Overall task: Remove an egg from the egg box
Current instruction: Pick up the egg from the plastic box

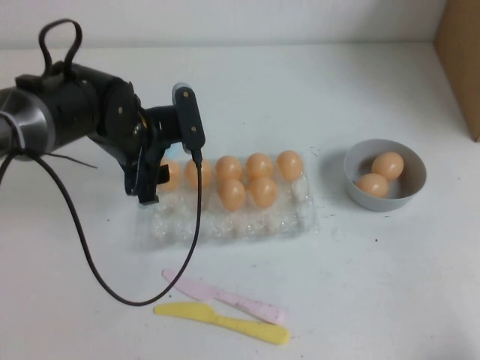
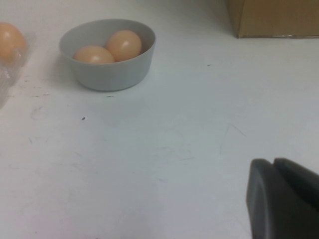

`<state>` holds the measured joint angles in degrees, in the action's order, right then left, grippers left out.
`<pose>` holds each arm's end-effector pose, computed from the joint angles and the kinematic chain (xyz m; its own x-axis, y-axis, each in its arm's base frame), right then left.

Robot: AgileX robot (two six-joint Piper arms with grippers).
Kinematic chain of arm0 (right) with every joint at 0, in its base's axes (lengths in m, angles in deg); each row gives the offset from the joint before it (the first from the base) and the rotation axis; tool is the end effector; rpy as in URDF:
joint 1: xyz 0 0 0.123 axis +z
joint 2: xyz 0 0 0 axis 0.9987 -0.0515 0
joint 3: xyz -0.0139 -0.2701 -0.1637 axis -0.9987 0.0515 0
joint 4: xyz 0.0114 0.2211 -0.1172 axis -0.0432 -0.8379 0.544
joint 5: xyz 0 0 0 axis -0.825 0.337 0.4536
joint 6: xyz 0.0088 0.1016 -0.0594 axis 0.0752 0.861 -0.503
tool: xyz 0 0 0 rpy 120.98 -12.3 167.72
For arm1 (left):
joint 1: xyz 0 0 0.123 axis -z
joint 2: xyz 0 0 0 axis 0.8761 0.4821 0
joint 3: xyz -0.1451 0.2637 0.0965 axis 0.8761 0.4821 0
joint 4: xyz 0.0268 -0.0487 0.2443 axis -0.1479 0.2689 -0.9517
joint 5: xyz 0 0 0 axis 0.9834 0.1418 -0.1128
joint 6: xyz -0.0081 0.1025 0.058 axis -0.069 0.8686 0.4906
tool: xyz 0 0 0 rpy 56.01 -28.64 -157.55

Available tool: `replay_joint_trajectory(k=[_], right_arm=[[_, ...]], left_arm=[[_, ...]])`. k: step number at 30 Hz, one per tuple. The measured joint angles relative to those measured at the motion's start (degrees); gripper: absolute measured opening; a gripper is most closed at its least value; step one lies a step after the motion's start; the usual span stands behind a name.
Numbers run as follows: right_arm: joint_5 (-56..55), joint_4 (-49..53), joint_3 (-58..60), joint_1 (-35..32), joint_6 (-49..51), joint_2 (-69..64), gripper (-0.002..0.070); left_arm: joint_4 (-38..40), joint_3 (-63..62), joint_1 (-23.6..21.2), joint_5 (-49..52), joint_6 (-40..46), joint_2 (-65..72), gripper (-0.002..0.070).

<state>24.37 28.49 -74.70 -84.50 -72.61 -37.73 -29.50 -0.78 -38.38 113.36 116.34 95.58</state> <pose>0.0459 0.0052 0.1639 -0.2970 0.0558 -0.9533 -0.0496 0.9960 0.0737 0.3957 -0.1558 0.2368 -0.1127 0.9710 -0.2108 0.8531 0.2034 0.4805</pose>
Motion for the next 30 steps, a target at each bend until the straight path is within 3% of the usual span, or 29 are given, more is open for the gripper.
replay_joint_trajectory(k=[8,14,17,23,26,30], right_arm=[[0.00,0.00,0.00,0.00,0.00,0.00,-0.0017],[0.00,0.00,0.00,0.00,0.00,0.00,-0.0017],[0.00,0.00,0.00,0.00,0.00,0.00,-0.0017],[0.00,-0.10,0.00,0.00,0.00,0.00,-0.0017],[0.00,-0.10,0.00,0.00,0.00,0.00,-0.0017],[0.00,-0.10,0.00,0.00,0.00,0.00,-0.0017]], left_arm=[[0.88,-11.03,0.00,14.30,0.00,-3.98,0.0230],[12.35,-17.21,-2.39,21.47,-0.60,-4.50,0.0099],[15.06,-20.08,-4.62,24.33,-6.93,-2.29,0.0050],[15.36,-28.34,-7.99,31.89,-20.15,6.42,0.0034],[15.46,-32.30,-8.11,33.56,-19.21,10.32,0.0045],[15.46,-36.09,-7.30,34.00,-14.56,12.69,0.0134]])
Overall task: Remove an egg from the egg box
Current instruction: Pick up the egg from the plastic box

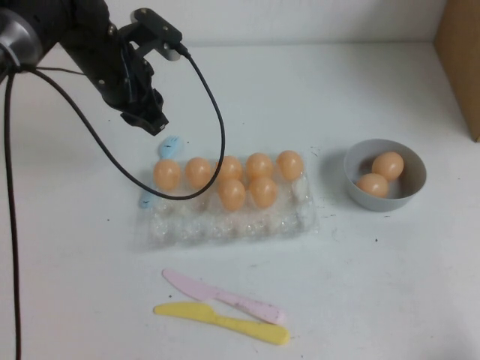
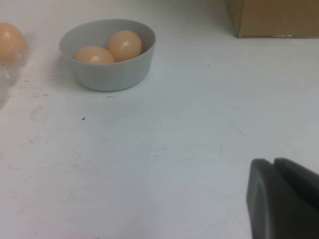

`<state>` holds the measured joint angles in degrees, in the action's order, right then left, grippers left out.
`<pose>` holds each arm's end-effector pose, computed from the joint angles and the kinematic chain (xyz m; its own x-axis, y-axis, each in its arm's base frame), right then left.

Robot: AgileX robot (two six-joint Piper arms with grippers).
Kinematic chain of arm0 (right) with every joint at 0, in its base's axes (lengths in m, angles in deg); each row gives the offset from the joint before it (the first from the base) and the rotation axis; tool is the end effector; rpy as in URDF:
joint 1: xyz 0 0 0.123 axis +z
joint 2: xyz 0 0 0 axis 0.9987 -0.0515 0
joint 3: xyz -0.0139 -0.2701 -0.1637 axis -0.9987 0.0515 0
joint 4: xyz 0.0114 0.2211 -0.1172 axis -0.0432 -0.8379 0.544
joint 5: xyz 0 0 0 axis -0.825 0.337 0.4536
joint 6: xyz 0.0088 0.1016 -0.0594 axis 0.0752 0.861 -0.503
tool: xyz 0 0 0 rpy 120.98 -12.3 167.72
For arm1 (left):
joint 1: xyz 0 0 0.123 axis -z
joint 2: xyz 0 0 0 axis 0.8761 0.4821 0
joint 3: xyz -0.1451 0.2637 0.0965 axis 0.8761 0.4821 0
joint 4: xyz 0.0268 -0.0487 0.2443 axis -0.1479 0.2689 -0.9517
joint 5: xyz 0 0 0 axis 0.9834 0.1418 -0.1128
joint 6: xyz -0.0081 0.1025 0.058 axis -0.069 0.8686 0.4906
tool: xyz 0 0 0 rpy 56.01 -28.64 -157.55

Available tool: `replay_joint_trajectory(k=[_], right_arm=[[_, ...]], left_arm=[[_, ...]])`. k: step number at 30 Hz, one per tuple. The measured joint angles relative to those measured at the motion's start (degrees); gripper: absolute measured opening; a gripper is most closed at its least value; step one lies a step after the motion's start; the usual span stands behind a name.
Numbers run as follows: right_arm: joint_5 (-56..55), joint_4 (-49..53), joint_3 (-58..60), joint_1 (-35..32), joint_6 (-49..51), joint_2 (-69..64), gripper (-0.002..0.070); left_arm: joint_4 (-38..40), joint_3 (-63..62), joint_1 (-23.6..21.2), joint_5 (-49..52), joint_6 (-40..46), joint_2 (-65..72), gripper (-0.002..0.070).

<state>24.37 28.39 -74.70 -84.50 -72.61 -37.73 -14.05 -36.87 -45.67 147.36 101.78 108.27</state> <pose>0.0459 0.0053 0.1639 -0.2971 0.0574 -0.9531 -0.0497 0.9959 0.0754 0.4552 -0.1414 0.2941 -0.5604 0.7486 -0.3544 0.7704 0.6282 0.1087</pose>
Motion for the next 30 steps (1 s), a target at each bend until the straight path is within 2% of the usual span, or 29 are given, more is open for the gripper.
replay_joint_trajectory(k=[2,7,9,12,19,30], right_arm=[[0.00,0.00,0.00,0.00,0.00,0.00,-0.0017],[0.00,0.00,0.00,0.00,0.00,0.00,-0.0017],[0.00,0.00,0.00,0.00,0.00,0.00,-0.0017],[0.00,0.00,0.00,0.00,0.00,0.00,-0.0017],[0.00,0.00,0.00,0.00,0.00,0.00,-0.0017],[0.00,0.00,0.00,0.00,0.00,0.00,-0.0017]], left_arm=[[0.25,-0.89,0.76,0.12,1.03,0.56,0.0206],[0.49,-1.28,2.36,0.23,3.00,1.45,0.0461],[0.49,-1.28,2.49,0.34,4.57,1.79,0.0507],[0.49,-0.33,2.49,0.34,9.92,1.91,0.0535],[0.21,2.28,2.49,0.34,21.11,2.23,0.0545],[-0.94,3.90,1.66,0.12,30.24,2.23,0.0545]])
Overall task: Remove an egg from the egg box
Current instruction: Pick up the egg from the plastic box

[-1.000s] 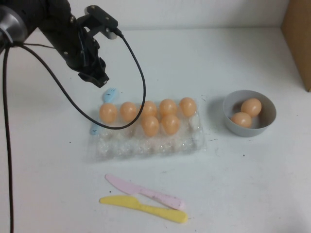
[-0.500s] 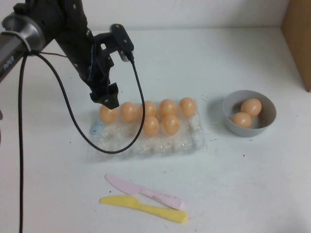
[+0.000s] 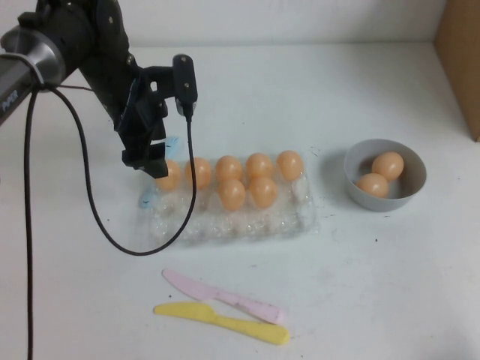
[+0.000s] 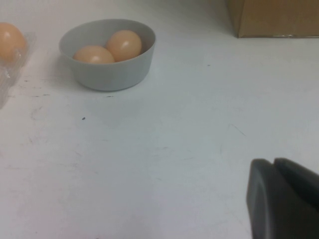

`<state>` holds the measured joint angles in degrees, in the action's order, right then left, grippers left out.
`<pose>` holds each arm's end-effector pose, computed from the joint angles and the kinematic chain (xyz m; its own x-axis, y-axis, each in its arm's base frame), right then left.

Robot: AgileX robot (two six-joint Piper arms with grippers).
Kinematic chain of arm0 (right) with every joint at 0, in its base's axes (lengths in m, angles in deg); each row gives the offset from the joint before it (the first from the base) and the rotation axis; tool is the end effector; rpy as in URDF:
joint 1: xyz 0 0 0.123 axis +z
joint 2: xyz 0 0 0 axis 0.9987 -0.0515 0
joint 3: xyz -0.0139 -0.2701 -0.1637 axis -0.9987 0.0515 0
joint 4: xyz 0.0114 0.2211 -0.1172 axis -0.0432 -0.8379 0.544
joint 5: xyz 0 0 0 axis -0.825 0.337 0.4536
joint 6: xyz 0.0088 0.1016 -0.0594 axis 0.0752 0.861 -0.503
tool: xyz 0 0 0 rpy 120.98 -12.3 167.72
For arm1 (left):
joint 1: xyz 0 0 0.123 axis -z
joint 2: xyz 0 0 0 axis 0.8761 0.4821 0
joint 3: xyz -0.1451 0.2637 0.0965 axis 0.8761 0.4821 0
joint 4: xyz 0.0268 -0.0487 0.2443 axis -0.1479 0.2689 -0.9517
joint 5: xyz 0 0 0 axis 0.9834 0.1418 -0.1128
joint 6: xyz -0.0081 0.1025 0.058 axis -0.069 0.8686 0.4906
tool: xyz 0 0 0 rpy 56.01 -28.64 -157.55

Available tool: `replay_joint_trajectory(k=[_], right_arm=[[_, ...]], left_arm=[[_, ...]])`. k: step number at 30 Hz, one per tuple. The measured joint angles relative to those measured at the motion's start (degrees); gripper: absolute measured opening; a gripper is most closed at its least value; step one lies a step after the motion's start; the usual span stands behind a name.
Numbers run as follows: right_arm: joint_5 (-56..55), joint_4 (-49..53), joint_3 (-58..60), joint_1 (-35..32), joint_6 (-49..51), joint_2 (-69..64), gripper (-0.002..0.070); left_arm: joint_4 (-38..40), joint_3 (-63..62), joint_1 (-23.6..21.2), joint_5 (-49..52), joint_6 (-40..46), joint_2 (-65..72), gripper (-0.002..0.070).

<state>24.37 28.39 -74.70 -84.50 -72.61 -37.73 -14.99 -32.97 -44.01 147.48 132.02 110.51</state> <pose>0.0459 0.0053 0.1639 -0.2971 0.0574 -0.9531 -0.0497 0.9959 0.0754 0.4504 -0.1524 0.2558 -0.0896 0.9763 -0.1971 0.9750 0.1264 0.1827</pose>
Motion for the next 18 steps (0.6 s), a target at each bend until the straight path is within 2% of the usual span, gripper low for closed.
replay_joint_trajectory(k=[7,18], right_arm=[[0.00,0.00,0.00,0.00,0.00,0.00,-0.0017],[0.00,0.00,0.00,0.00,0.00,0.00,-0.0017]], left_arm=[[0.00,0.89,-0.28,0.00,5.23,0.00,0.0545],[1.84,0.89,-0.28,-0.46,6.33,0.62,0.0545]])
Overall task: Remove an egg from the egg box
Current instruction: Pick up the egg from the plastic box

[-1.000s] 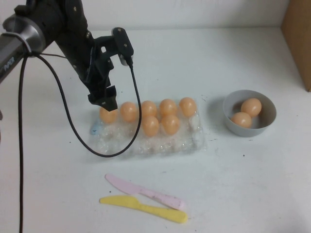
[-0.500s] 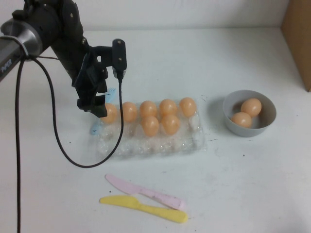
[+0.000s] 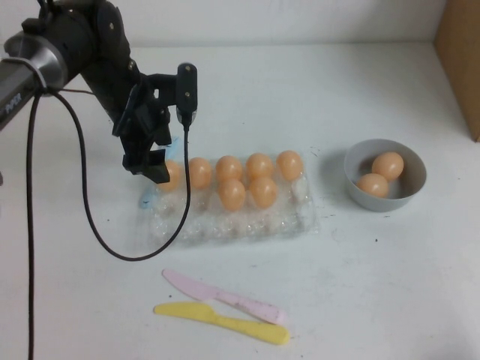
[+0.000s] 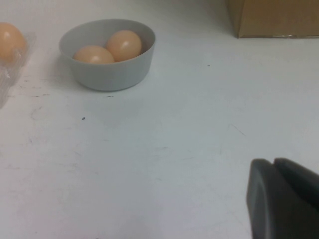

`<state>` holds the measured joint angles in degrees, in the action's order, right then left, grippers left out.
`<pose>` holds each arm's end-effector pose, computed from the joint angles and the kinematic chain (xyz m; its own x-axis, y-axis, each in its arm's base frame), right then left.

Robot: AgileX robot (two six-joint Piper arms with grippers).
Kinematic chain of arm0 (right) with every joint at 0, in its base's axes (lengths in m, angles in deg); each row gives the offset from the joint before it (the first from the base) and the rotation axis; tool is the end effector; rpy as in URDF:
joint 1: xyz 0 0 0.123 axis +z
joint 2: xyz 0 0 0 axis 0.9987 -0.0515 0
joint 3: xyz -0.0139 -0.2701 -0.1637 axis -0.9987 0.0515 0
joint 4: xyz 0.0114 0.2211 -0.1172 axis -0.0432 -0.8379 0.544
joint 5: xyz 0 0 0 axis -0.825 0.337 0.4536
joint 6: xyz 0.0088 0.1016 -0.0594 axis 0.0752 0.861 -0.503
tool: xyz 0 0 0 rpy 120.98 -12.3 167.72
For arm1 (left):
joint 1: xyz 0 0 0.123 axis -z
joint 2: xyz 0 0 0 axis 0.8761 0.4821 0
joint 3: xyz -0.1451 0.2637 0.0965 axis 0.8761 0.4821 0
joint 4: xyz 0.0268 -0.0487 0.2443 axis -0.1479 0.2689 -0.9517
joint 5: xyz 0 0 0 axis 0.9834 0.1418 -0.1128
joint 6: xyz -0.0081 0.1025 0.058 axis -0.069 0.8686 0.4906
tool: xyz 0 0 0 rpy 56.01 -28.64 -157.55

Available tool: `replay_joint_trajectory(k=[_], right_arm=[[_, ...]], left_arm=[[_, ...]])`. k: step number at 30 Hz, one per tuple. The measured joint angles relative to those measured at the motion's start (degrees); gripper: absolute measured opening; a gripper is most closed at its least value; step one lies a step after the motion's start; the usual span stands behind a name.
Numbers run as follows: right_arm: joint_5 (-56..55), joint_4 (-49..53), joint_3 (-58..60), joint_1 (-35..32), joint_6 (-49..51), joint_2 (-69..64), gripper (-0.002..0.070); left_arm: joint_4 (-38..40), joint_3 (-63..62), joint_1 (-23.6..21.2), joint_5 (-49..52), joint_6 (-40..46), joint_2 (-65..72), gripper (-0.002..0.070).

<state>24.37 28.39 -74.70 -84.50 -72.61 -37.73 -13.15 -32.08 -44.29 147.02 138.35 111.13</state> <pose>0.0459 0.0053 0.1639 -0.2971 0.0574 -0.9531 -0.0497 0.9959 0.0754 0.4506 -0.1537 0.2470 0.0042 0.9797 -0.2006 0.9838 0.0319 0.1763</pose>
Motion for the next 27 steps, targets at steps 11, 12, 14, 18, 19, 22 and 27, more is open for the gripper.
replay_joint_trajectory(k=[11,12,14,18,19,22,27], right_arm=[[0.00,0.00,0.00,0.00,0.00,0.00,-0.0017],[0.00,0.00,0.00,0.00,0.00,0.00,-0.0017],[0.00,0.08,0.00,0.00,0.00,0.00,-0.0017],[0.00,0.08,0.00,0.00,0.00,0.00,-0.0017],[0.00,0.08,0.00,0.00,0.00,0.00,-0.0017],[0.00,0.08,0.00,0.00,0.00,0.00,-0.0017],[0.00,0.08,0.00,0.00,0.00,0.00,-0.0017]], left_arm=[[0.24,0.00,0.00,-0.73,1.33,3.09,0.0545],[0.38,0.00,0.00,-1.05,1.46,3.19,0.0545],[0.49,0.00,0.00,-1.47,1.46,3.44,0.0545],[0.60,0.00,0.00,-1.95,1.59,3.91,0.0545],[0.60,0.00,0.00,-2.05,1.71,4.04,0.0545],[0.60,0.00,0.00,-2.17,1.94,4.29,0.0523],[0.60,0.00,0.00,-2.17,1.94,4.29,0.0428]])
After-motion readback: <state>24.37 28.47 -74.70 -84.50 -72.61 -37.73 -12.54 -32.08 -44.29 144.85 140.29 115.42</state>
